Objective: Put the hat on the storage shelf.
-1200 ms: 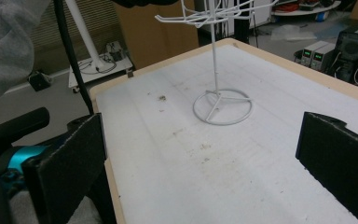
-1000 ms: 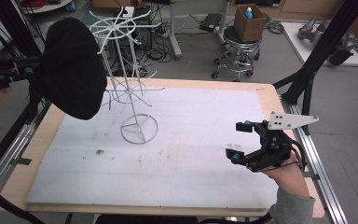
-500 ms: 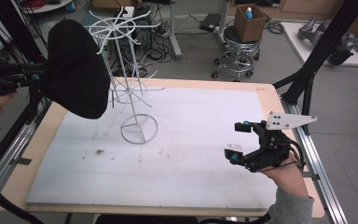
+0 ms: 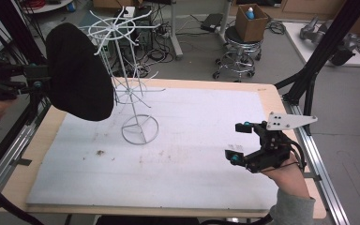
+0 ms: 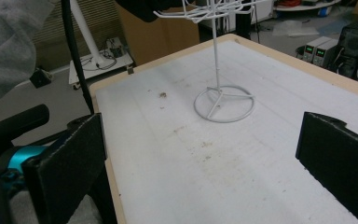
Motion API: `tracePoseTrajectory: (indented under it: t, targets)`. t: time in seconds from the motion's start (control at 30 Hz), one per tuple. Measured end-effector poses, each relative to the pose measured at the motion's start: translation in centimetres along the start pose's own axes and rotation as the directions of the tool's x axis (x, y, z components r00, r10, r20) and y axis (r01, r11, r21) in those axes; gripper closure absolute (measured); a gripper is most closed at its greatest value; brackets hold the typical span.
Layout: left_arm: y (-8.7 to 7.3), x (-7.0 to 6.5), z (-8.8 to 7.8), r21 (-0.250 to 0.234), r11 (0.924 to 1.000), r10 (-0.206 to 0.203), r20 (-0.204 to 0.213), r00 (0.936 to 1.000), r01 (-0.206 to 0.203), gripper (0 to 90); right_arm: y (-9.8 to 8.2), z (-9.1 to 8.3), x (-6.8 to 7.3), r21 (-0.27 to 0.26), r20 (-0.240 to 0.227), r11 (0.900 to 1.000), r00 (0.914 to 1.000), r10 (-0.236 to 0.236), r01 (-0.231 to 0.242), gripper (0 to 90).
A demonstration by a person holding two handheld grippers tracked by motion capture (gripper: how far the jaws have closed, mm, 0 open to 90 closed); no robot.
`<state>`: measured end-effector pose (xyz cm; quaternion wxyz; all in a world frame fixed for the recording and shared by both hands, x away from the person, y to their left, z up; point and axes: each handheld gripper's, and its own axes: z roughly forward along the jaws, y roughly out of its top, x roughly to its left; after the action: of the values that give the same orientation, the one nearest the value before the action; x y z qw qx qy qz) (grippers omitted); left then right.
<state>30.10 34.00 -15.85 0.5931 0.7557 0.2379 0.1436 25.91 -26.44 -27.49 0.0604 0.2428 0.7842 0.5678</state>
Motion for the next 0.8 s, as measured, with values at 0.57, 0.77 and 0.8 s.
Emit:
tracePoseTrajectory:
  t: [0.57,0.77,0.8]
  targets:
    - [-0.8,-1.6,-1.6,-0.017,0.9997,0.017,-0.004,0.9999,-0.017,7.1,0.0,-0.2,0.0,-0.014,0.009,1.0,1.0,0.0,0.0,0.8]
    - [-2.3,-2.8,-1.9,-0.028,0.9995,0.018,0.011,0.9998,-0.018,7.0,0.1,-0.5,0.0,-0.027,0.021,1.0,0.9998,0.003,-0.003,0.8]
    - [-2.5,-3.0,-1.9,-0.031,0.9994,0.018,0.013,0.9998,-0.018,7.0,0.1,-0.5,0.0,-0.027,0.023,1.0,0.9997,0.007,-0.007,0.8]
